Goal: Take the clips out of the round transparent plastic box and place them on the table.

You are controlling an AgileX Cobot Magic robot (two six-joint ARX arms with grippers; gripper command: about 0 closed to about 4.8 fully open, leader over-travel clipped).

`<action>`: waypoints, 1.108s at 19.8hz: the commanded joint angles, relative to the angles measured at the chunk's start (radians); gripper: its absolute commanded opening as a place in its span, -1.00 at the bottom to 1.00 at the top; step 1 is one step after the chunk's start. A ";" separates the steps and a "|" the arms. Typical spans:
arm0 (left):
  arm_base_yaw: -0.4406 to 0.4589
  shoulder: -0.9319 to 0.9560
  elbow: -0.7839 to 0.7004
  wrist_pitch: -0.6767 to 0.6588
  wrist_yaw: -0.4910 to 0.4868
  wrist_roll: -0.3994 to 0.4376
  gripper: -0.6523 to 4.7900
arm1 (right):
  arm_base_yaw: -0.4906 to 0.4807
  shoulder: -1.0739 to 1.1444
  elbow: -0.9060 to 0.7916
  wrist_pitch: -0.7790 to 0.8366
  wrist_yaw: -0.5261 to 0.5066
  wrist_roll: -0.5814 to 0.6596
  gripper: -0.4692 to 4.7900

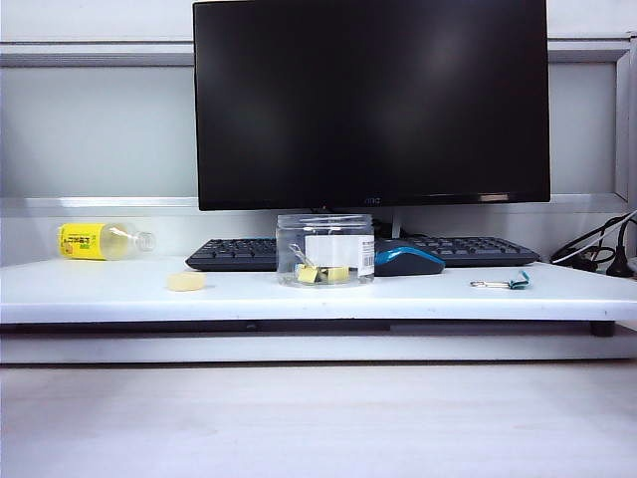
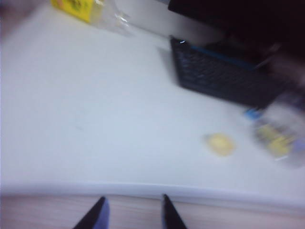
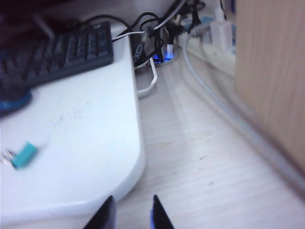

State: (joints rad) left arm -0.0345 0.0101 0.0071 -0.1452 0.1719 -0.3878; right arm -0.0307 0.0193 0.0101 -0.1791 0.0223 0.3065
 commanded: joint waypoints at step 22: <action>-0.006 0.731 0.729 -0.102 0.671 0.013 0.75 | 0.000 -0.001 0.002 0.084 -0.496 0.247 -0.43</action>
State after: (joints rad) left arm -0.0349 0.6903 0.7006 -0.2237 0.8104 -0.4080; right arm -0.0307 0.0189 0.0097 -0.1165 -0.4683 0.5533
